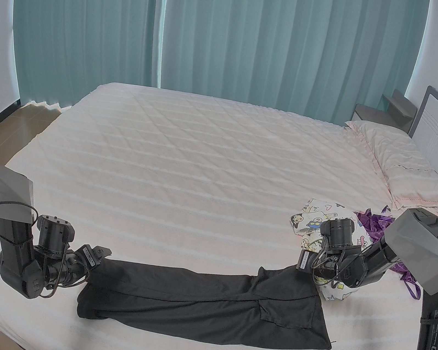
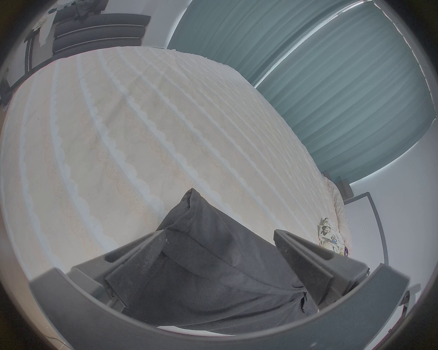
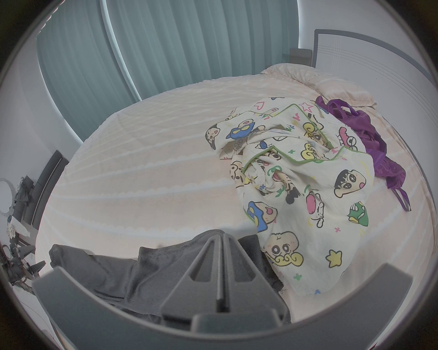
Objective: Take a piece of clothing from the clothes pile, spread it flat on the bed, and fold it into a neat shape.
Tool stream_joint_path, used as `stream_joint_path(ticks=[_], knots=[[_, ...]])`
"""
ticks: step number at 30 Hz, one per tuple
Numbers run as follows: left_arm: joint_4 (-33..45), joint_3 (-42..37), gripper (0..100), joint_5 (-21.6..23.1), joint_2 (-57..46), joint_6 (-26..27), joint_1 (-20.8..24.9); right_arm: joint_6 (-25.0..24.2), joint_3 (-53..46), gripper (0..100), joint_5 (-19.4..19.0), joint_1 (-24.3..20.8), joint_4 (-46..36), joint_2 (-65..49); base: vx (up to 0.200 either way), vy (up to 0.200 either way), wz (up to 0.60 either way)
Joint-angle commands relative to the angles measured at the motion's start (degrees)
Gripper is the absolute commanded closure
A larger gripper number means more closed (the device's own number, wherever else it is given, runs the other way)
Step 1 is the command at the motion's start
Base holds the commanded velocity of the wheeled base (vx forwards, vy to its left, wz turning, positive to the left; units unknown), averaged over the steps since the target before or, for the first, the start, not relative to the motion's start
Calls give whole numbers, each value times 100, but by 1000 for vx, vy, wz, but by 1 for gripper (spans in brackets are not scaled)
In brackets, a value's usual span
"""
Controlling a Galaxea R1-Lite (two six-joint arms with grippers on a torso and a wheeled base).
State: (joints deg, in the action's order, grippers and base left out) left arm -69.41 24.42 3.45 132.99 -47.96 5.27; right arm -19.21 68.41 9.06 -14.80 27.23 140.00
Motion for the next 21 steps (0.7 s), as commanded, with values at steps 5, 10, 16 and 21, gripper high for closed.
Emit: stream_joint_path(ticks=[5,10,16,21], knots=[[-2,2,0,-2,8,-12,1,-83,-30,0,-9,-14,63,-51,0,0,0],[-20,2,0,-2,-1,-21,1,-522,-276,0,149,21,203,-333,0,0,0],[-20,10,0,-2,8,-21,1,-1682,-935,0,202,-155,230,-834,-133,0,0],[-20,10,0,-2,8,-21,1,-2631,-1208,0,237,-190,291,-983,-200,0,0]])
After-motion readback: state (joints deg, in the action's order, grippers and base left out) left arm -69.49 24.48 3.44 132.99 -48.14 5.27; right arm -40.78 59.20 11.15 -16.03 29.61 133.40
